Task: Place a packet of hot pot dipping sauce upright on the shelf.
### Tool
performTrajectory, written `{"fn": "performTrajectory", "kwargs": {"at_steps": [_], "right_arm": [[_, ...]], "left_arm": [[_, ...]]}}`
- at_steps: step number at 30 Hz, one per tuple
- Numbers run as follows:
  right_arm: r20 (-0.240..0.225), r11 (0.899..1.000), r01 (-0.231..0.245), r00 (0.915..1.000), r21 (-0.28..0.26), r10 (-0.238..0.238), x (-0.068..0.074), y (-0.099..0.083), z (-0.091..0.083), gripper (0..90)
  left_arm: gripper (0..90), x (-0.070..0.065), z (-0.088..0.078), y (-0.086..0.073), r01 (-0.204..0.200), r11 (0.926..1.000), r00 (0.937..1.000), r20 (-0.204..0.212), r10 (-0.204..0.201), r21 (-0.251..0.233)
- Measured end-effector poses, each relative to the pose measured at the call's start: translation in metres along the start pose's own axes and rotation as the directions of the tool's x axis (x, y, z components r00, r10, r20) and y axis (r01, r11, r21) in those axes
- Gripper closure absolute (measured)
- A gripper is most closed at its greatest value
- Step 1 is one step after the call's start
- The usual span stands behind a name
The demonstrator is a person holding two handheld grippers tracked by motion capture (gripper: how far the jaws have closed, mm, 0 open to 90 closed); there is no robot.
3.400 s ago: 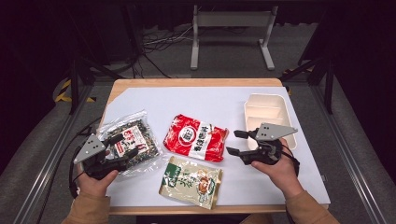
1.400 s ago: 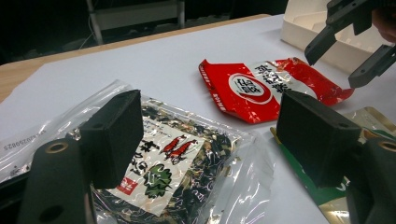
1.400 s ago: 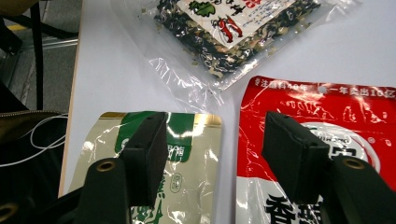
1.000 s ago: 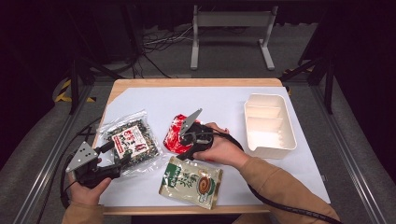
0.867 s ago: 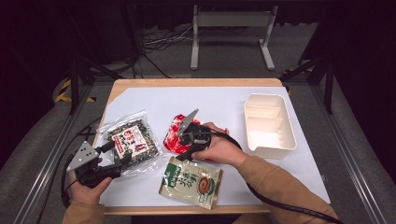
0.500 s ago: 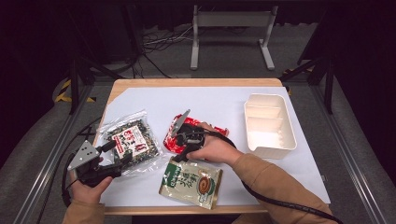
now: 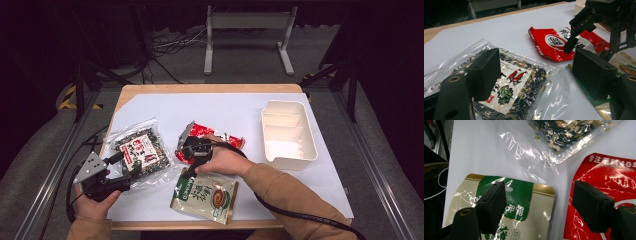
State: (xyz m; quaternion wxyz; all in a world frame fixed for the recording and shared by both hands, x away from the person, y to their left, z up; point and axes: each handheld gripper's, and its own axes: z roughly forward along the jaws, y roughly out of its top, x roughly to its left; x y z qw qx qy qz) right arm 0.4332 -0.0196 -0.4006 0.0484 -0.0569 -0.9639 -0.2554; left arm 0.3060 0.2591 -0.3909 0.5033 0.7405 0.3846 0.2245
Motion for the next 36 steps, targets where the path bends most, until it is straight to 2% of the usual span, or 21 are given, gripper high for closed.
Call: {"fn": "performTrajectory", "kwargs": {"at_steps": [11,12,14,17,26,29,31,34,36], "right_arm": [[-0.035,0.999,0.029,0.9990,0.031,-0.028,-0.003,0.000,0.014,25.5],[-0.041,0.999,0.018,0.9990,0.035,-0.017,-0.002,0.000,0.015,25.2],[-0.046,0.999,0.040,0.9982,0.037,-0.039,-0.001,0.000,0.018,24.8],[-0.050,0.998,0.049,0.9976,0.039,-0.047,-0.003,0.000,0.022,24.0],[-0.073,0.998,0.045,0.9965,0.045,-0.042,-0.003,-0.001,0.025,23.9],[-0.086,0.998,0.042,0.9956,0.054,-0.038,-0.002,-0.001,0.025,26.0],[-0.089,0.998,0.043,0.9953,0.055,-0.037,-0.001,-0.001,0.023,31.9],[-0.062,0.997,0.068,0.9959,0.043,-0.065,-0.001,-0.001,0.019,39.1],[-0.058,0.997,0.068,0.9961,0.036,-0.065,-0.001,-0.001,0.015,41.8]], "left_arm": [[23.7,0.000,0.001,0.000,-0.001,1.0000,1.0000,0.003,0.001,0.006],[23.7,-0.001,0.000,-0.001,0.001,1.0000,1.0000,0.005,-0.001,0.007],[23.7,-0.001,0.000,-0.001,0.002,1.0000,1.0000,0.004,-0.002,0.005],[23.7,0.000,0.000,-0.001,0.002,1.0000,1.0000,0.006,-0.002,0.003],[23.7,0.000,0.000,-0.001,0.003,1.0000,1.0000,0.006,-0.003,0.005],[23.7,-0.001,0.001,-0.001,0.002,1.0000,1.0000,0.005,-0.002,0.009],[23.7,0.000,0.001,-0.001,0.000,0.9999,1.0000,0.003,0.000,0.010],[23.7,0.000,0.001,-0.001,0.001,0.9999,1.0000,0.003,-0.001,0.013],[23.7,-0.001,0.002,-0.001,0.004,0.9999,1.0000,0.004,-0.004,0.012]]}}
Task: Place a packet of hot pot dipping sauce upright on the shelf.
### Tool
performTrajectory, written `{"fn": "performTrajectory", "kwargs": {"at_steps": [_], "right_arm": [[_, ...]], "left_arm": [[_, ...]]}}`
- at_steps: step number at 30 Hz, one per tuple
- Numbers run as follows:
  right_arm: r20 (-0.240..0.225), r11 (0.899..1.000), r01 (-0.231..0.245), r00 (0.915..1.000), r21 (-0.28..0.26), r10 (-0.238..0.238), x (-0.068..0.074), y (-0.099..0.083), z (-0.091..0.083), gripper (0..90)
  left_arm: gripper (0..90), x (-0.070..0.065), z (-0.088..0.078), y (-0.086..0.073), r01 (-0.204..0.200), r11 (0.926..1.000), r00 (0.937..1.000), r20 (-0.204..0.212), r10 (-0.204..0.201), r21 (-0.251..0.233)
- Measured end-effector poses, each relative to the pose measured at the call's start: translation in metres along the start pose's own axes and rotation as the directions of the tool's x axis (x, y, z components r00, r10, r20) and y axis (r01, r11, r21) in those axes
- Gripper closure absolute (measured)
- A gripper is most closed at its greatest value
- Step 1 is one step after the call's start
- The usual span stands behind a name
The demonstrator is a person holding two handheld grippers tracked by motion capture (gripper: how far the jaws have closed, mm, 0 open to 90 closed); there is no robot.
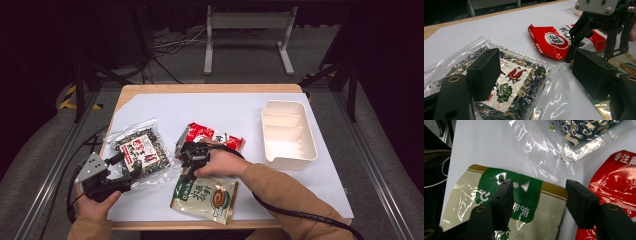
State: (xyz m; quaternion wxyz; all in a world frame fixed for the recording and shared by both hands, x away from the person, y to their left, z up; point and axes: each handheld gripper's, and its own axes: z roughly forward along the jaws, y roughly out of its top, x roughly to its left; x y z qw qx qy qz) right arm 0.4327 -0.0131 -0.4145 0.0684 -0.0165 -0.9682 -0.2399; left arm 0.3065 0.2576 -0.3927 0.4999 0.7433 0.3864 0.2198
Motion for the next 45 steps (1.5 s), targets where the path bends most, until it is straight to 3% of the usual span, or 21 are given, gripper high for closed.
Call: {"fn": "performTrajectory", "kwargs": {"at_steps": [8,11,17,22,23,33,45], "right_arm": [[0.028,0.999,0.042,0.9987,0.021,-0.043,0.006,0.000,-0.008,49.7],[0.053,0.994,0.100,0.9934,0.038,-0.102,0.011,0.001,-0.012,58.1],[0.061,0.987,0.152,0.9862,0.045,-0.154,0.016,0.002,-0.015,66.8],[0.044,0.988,0.142,0.9886,0.055,-0.144,0.018,0.001,-0.016,70.5],[0.039,0.986,0.159,0.9862,0.050,-0.161,0.018,0.001,-0.015,70.6],[0.023,0.974,0.175,0.9834,0.140,-0.180,0.024,0.003,-0.007,69.7],[0.043,0.965,0.183,0.9800,0.186,-0.194,0.024,0.004,0.006,77.5]], "left_arm": [[23.7,0.000,0.001,0.000,-0.006,1.0000,1.0000,-0.002,0.006,0.003],[23.7,0.000,0.001,0.000,-0.006,1.0000,1.0000,-0.003,0.006,0.004],[23.6,0.000,0.001,0.000,-0.004,1.0000,1.0000,0.000,0.004,0.003],[23.6,0.000,0.002,0.000,-0.004,1.0000,1.0000,-0.001,0.004,0.005],[23.6,0.000,0.002,0.000,-0.004,1.0000,1.0000,-0.002,0.004,0.006],[23.6,-0.001,0.002,0.000,-0.007,1.0000,1.0000,-0.004,0.007,0.007],[23.6,0.000,0.002,0.000,-0.006,0.9999,1.0000,-0.008,0.006,0.010]]}}
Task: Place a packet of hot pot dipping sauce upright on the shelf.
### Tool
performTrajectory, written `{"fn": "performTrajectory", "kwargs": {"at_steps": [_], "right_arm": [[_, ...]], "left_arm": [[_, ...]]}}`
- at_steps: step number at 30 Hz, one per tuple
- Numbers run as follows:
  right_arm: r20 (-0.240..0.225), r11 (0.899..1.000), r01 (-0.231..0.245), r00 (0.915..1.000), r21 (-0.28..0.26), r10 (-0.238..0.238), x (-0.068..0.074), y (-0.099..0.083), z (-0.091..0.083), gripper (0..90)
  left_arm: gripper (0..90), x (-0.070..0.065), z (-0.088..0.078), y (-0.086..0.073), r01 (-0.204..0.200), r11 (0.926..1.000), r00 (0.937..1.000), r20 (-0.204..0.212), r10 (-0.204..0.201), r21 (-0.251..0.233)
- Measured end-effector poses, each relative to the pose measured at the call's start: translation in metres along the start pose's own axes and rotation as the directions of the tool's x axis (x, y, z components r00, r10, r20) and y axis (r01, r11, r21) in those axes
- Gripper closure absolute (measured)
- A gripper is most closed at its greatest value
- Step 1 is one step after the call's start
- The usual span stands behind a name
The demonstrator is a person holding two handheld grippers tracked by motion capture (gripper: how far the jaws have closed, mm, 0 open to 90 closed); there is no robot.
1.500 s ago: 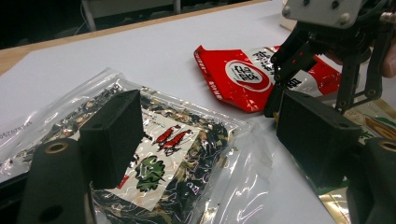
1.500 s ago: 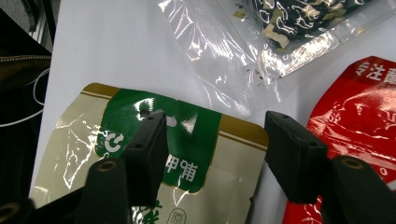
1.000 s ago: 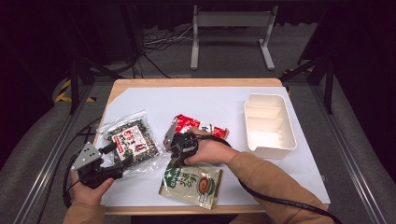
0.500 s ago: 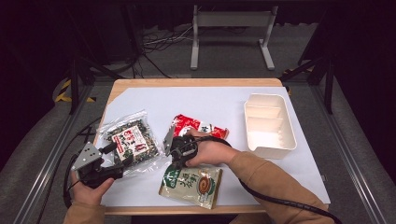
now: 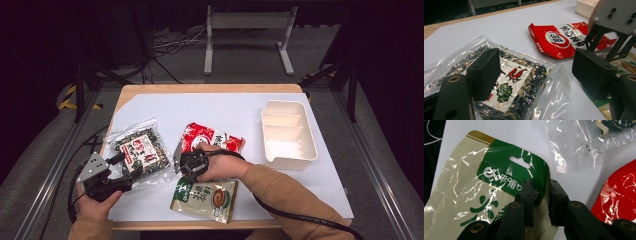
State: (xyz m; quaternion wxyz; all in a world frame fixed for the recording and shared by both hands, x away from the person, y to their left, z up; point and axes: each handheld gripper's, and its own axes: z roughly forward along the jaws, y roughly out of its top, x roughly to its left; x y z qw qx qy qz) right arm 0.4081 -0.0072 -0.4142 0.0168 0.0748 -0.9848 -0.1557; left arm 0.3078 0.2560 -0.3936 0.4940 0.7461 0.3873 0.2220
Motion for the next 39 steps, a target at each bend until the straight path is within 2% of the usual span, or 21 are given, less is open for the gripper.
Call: {"fn": "performTrajectory", "kwargs": {"at_steps": [5,13,19,33,39], "right_arm": [[0.031,1.000,-0.005,0.9995,0.011,0.005,-0.001,0.001,0.002,88.2],[0.047,1.000,0.004,0.9989,0.008,-0.005,0.001,0.001,0.001,89.3],[0.059,1.000,-0.005,0.9982,0.001,0.005,0.002,-0.001,-0.009,89.4],[0.127,0.998,-0.038,0.9909,-0.047,0.043,0.012,-0.019,-0.059,89.5],[0.135,0.993,-0.063,0.9879,-0.095,0.076,0.019,-0.027,-0.083,89.6]], "left_arm": [[23.7,0.000,0.000,0.000,-0.002,1.0000,1.0000,-0.001,0.002,0.002],[23.7,0.000,0.003,-0.001,0.001,1.0000,1.0000,0.001,-0.001,0.008],[23.8,0.001,0.006,0.001,0.005,1.0000,1.0000,0.004,-0.005,0.008],[24.0,0.001,0.022,0.007,-0.003,0.9998,0.9994,0.033,0.002,0.019],[23.9,0.002,0.027,0.010,-0.008,0.9999,0.9991,0.041,0.007,0.011]]}}
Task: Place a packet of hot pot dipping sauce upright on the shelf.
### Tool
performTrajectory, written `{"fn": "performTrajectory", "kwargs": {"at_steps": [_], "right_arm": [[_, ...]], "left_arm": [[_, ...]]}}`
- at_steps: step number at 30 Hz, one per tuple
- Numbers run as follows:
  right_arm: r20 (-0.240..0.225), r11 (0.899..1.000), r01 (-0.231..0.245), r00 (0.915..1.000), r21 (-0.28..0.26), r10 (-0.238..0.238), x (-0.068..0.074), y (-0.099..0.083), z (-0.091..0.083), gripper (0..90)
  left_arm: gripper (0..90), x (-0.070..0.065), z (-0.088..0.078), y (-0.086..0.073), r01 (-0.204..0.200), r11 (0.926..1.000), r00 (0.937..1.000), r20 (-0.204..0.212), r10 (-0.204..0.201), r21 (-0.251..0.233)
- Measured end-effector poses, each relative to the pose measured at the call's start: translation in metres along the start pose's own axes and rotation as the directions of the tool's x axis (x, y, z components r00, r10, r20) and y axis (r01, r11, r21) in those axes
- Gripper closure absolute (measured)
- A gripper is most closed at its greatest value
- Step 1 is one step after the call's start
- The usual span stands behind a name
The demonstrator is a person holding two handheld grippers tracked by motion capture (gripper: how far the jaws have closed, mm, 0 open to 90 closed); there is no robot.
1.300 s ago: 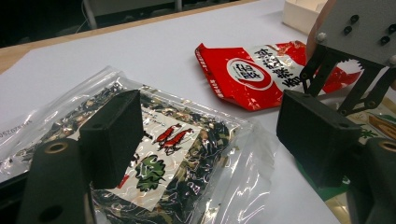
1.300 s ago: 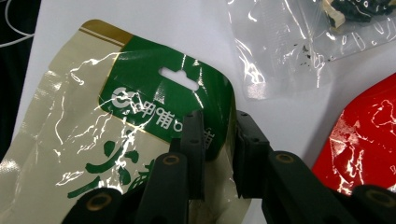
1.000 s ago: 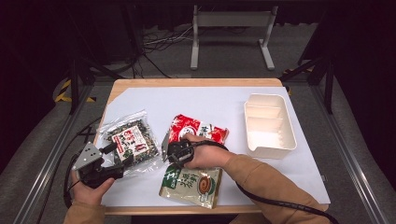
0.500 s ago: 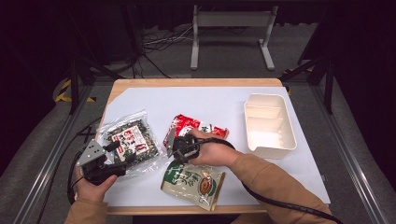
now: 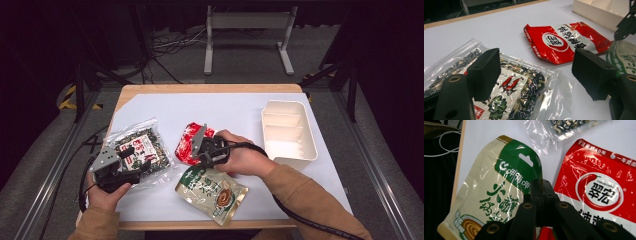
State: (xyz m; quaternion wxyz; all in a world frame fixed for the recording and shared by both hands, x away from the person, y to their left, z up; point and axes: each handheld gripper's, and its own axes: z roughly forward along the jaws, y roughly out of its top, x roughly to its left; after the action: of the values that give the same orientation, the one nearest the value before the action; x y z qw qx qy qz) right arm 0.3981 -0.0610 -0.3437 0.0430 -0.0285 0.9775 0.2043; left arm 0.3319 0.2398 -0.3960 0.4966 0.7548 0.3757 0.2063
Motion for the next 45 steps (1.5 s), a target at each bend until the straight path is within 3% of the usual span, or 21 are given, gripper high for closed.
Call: {"fn": "performTrajectory", "kwargs": {"at_steps": [7,18,27,38,45], "right_arm": [[0.021,0.999,-0.021,0.9995,-0.029,0.022,0.009,-0.004,-0.028,89.5],[0.007,0.988,-0.048,0.9987,-0.150,0.050,0.022,-0.011,-0.074,89.5],[0.023,0.976,-0.040,0.9987,-0.212,0.046,0.027,-0.015,-0.095,89.5],[0.081,0.961,-0.095,0.9895,-0.260,0.120,0.022,-0.027,-0.110,89.5],[0.119,0.942,-0.116,0.9799,-0.316,0.160,0.018,-0.036,-0.128,89.5]], "left_arm": [[23.9,0.000,0.003,0.002,-0.003,1.0000,0.9999,0.011,0.003,0.001],[23.9,-0.001,0.004,0.004,-0.012,0.9999,0.9998,0.018,0.012,-0.002],[23.7,-0.001,0.004,0.004,-0.007,0.9999,0.9998,0.018,0.008,-0.008],[23.7,-0.001,0.008,0.006,-0.014,0.9999,0.9996,0.025,0.014,-0.006],[23.7,-0.001,0.013,0.009,-0.019,0.9998,0.9993,0.033,0.019,-0.006]]}}
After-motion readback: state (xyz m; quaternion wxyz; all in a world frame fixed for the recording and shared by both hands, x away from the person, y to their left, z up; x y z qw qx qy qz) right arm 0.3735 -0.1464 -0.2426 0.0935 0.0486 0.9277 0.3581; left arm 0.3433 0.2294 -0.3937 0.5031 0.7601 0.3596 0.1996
